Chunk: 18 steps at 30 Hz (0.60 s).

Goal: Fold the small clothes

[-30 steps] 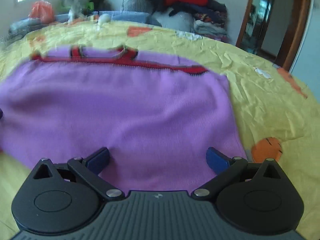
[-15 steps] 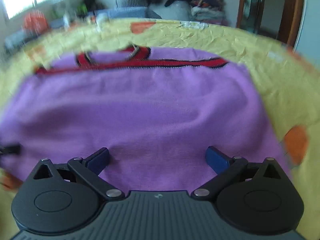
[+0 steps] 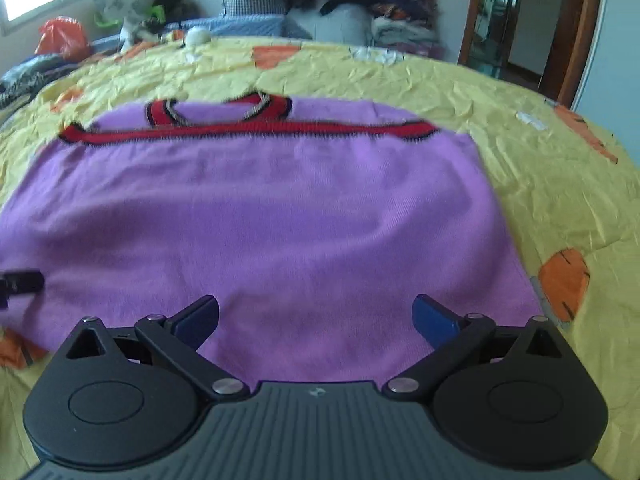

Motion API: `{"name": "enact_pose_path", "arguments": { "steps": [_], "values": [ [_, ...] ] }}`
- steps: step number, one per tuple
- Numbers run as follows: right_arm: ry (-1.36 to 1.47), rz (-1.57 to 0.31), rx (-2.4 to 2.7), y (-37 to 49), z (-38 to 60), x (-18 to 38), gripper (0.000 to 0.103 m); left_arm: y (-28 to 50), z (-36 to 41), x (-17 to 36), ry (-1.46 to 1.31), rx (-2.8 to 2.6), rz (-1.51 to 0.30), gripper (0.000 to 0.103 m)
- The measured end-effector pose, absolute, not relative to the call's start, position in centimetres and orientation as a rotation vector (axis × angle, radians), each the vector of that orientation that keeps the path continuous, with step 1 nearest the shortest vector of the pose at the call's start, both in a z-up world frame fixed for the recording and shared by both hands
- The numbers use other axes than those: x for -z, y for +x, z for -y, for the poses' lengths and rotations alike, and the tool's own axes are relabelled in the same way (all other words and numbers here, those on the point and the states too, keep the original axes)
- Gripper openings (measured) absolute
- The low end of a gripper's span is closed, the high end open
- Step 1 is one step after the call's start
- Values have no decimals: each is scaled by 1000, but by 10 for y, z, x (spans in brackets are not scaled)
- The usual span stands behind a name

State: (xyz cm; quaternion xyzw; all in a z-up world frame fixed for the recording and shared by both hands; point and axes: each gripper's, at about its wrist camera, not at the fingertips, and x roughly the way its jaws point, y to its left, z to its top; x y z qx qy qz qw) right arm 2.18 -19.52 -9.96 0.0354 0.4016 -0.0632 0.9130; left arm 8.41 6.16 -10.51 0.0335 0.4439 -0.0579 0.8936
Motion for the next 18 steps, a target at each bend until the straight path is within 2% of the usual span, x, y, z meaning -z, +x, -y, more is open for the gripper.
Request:
{"name": "enact_pose_path", "arguments": {
  "steps": [10,18],
  "values": [
    [93,-835,164,22,193,111,103,83,-66,108,92,183,-892,103],
    [102,-832,164,19,194,112,103,97,-64,103,133,206,-1004,103]
  ]
}}
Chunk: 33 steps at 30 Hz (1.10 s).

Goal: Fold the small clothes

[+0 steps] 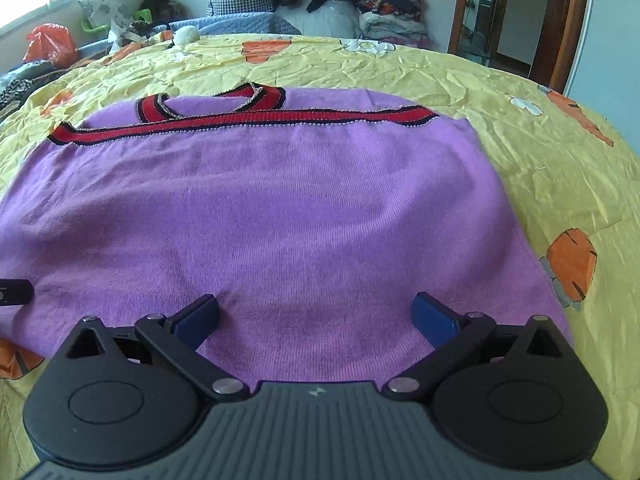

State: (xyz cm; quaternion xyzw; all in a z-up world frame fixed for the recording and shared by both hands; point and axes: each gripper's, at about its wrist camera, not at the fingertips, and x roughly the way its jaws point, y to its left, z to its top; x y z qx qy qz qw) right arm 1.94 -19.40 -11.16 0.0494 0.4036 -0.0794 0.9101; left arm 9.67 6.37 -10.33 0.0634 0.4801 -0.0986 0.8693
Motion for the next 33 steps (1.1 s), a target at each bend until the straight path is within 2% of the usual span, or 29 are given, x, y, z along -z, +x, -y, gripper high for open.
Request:
{"name": "enact_pose_path", "arguments": {
  "steps": [12,17,23,28,33],
  "values": [
    [98,-823,166,14,192,111,103,93,-66,103,153,243,-998,103],
    [75,-760,154,4,190,116,103,96,-73,97,153,292,-986,103],
    [185,-755,140,-1,183,103,103,117,-134,77,-122,352,-896,103],
    [183,-734,112,-7,150,101,103,170,-183,86,-366,480,-923,103],
    [142,-700,18,-7,114,99,103,225,-188,98,-515,614,-973,103]
  ]
}}
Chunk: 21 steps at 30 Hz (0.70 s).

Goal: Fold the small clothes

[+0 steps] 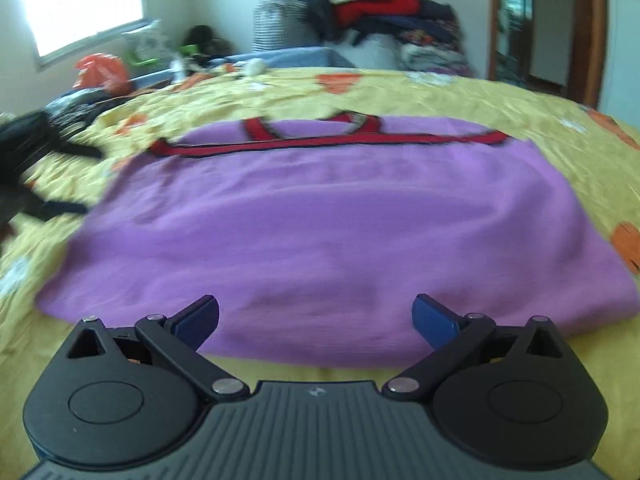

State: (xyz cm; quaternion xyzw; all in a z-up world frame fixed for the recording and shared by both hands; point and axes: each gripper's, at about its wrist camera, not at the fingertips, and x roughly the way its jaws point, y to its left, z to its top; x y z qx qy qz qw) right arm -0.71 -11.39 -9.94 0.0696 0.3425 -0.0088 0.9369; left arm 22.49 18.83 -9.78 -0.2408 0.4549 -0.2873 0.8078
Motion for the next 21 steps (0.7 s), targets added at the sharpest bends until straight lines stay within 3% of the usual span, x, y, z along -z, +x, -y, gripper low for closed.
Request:
{"name": "enact_pose_path", "arguments": {
  "steps": [8,12,14,16,21],
  "values": [
    [24,-662,-69,-5,73,89,103,281,-201,128,-845,628,-1069,103],
    [-16,-658,-123,-1,56,87,103,299,-186,122,-762,643,-1109,99],
    [-43,-661,-176,4,42,84,103,303,-173,116,-655,644,-1123,74],
    [-93,-650,-204,6,24,80,103,309,-164,117,-590,638,-1174,20],
    [-334,-598,-281,1,-34,79,103,311,-156,119,-524,644,-1178,13]
  ]
}}
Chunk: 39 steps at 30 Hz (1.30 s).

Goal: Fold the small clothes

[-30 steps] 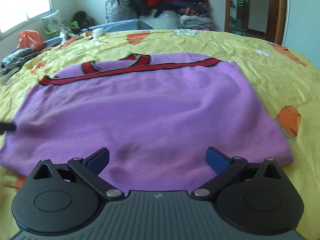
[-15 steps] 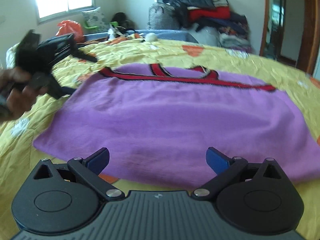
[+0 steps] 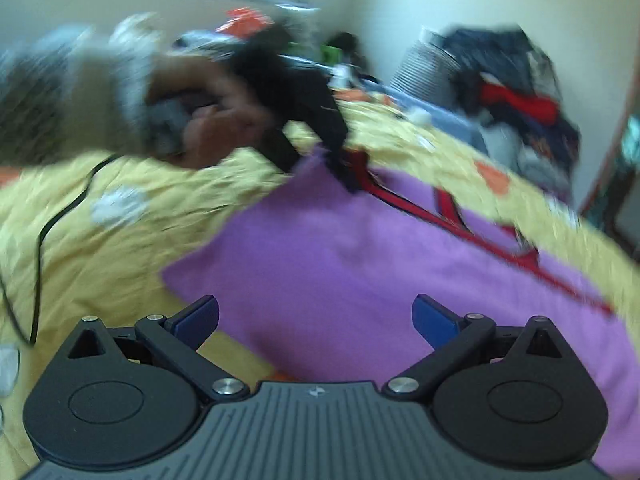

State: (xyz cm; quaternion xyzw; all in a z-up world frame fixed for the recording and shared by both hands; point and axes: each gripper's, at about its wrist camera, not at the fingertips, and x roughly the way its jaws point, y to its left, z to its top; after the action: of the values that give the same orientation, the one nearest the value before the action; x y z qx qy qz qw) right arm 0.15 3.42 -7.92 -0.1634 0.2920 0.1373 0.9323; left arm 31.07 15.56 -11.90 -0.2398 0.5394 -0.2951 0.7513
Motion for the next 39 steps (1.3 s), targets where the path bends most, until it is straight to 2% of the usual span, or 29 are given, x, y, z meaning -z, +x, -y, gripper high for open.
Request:
{"name": "enact_pose_path", "arguments": {
  "steps": [7,11,12,14,15,16,18,20,24,29,39],
  "values": [
    [-726,-544,-383,-5,-98,106,103,309,-163,113,-573,650,-1175,12],
    [-791,-537,-417,4,-112,105,103,309,-164,112,-574,650,-1174,12],
    [-785,-558,-426,9,-112,104,100,309,-165,114,-581,645,-1181,12],
    [-762,-590,-461,16,-114,100,72,311,-165,118,-592,640,-1194,12],
    [-756,-605,-465,19,-115,100,46,312,-166,120,-601,639,-1196,12],
    [-761,-619,-446,23,-118,101,29,312,-166,122,-612,636,-1198,13],
    [-745,-642,-418,30,-120,105,22,313,-167,125,-635,628,-1199,13],
    [-725,-642,-400,31,-123,106,5,312,-170,126,-658,630,-1193,12],
    [-600,-597,-376,24,-110,97,4,307,-175,121,-693,633,-1168,12],
    [-289,-599,-411,33,-71,70,4,301,-168,94,-685,629,-1127,11],
    [243,-454,-344,17,54,32,4,287,-56,11,-500,666,-1103,11]
  ]
}}
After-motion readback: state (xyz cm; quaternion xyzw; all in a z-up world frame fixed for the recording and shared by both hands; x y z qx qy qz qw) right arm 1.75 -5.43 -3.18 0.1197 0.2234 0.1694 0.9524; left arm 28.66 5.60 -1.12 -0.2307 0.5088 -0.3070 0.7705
